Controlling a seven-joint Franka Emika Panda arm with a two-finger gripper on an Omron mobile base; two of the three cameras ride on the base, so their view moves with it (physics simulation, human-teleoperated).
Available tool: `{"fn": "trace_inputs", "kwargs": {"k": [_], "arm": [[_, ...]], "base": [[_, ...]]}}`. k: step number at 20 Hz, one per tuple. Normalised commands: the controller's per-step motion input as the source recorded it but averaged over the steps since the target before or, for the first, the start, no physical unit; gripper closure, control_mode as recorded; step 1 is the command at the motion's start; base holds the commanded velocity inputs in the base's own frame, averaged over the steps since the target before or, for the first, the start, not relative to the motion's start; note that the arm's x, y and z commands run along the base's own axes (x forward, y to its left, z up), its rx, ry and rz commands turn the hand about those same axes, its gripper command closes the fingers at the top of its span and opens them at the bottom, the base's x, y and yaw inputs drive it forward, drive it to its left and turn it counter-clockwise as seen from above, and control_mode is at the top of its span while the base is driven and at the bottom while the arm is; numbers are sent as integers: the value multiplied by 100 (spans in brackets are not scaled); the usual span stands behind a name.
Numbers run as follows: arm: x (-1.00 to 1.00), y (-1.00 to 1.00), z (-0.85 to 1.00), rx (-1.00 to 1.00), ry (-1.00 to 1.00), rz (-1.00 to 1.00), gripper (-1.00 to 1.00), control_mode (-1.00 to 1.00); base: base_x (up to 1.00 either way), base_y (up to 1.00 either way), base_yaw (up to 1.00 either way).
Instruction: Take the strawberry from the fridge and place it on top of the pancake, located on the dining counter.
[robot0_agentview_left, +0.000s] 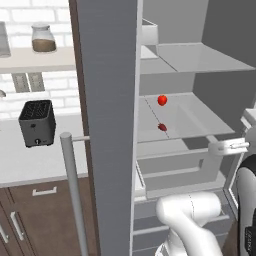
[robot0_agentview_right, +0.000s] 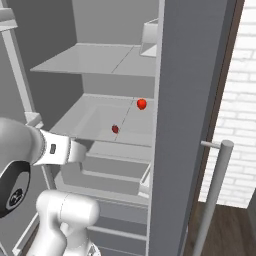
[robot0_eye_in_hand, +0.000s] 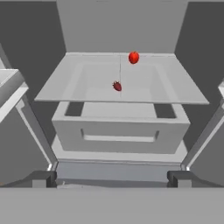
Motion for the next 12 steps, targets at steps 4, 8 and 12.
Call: {"fn": "trace_inputs", "kwargs": {"k": [4,8,12], "arm": [[100,0,0,0,17,0,-100,-100],[70,-6,-12,0,21,3,-100,-100],[46,-2,-45,0,8,9,-100,-100]], "base": [[0,0,0],[0,0,0],[0,0,0]]}}
